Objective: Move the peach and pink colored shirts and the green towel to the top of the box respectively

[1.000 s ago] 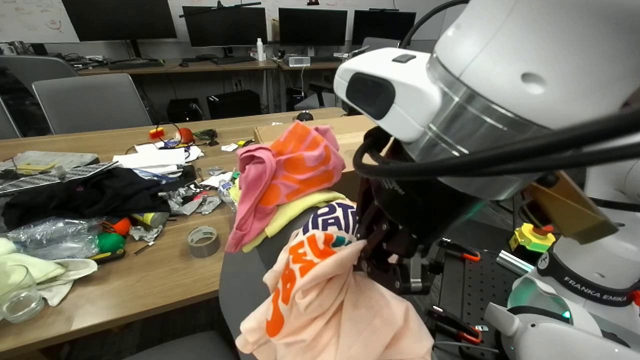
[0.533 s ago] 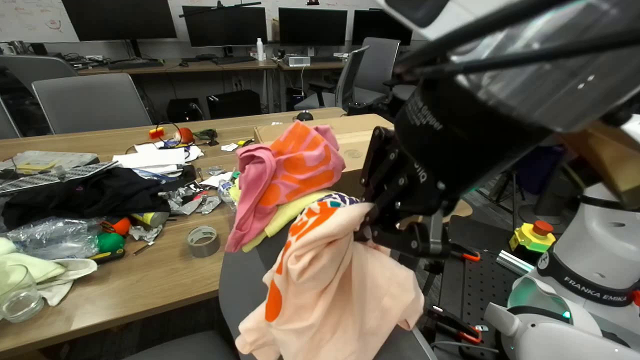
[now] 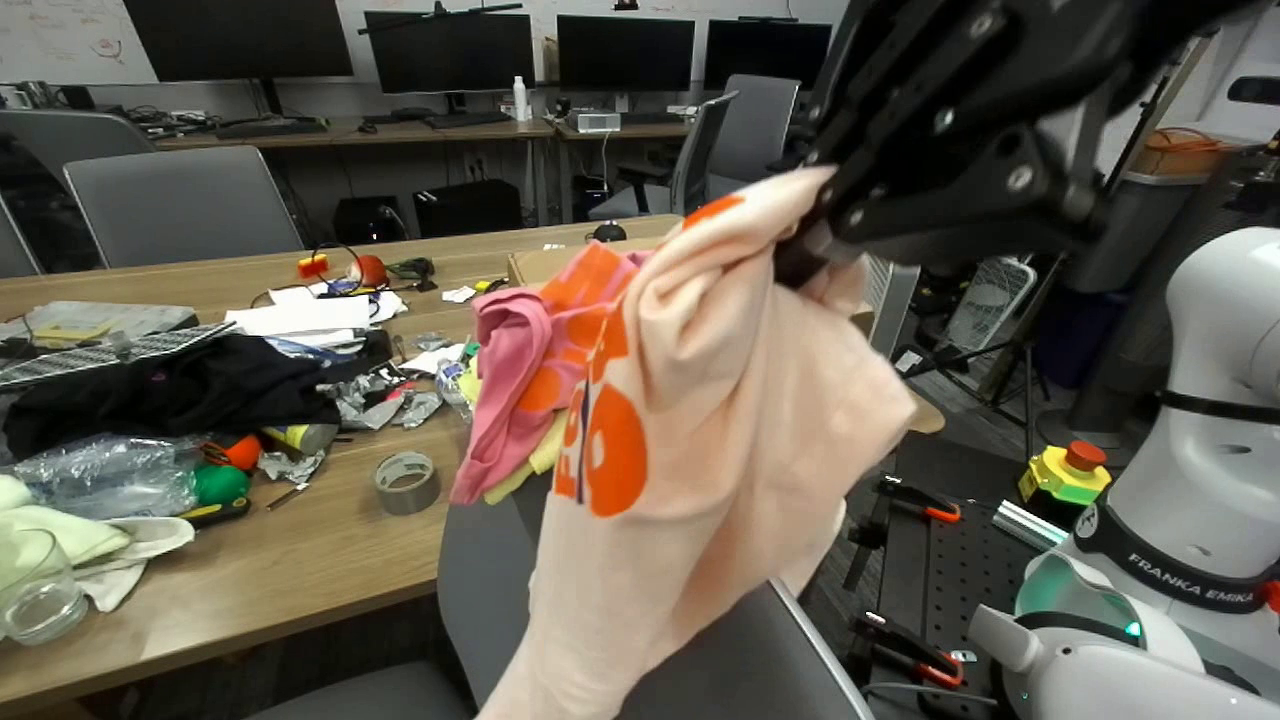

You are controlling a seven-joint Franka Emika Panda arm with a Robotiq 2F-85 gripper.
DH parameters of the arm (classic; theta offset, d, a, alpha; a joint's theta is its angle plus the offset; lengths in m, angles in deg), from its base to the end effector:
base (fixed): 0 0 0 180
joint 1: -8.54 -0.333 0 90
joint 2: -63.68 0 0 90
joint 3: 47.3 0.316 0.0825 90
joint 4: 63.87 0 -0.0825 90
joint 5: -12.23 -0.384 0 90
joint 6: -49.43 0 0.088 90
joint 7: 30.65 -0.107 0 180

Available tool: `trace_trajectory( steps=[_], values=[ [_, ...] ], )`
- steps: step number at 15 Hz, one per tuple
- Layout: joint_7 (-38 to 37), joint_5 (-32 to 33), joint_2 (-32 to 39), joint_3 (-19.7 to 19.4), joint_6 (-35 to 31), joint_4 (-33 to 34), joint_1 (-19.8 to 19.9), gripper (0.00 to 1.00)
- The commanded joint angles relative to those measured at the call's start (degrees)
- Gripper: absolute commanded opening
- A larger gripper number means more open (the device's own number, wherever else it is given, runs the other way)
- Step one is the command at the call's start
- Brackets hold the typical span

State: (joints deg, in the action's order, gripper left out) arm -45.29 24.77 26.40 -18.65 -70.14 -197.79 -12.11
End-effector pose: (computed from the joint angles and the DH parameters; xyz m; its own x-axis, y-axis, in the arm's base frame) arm 0.2465 0.3266 0.5767 0.6821 0.6186 0.3899 0.4780 -0.7807 0.4025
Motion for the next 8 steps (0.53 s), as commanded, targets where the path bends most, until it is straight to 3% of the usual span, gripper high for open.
trace_trajectory(
  steps=[1, 8],
  values=[
    [2.0, 2.0, -3.1, -1.1, 6.2, 6.1, 1.9, 0.02],
    [3.9, 3.1, -6.6, -3.9, 14.6, 16.2, 6.1, 0.02]
  ],
)
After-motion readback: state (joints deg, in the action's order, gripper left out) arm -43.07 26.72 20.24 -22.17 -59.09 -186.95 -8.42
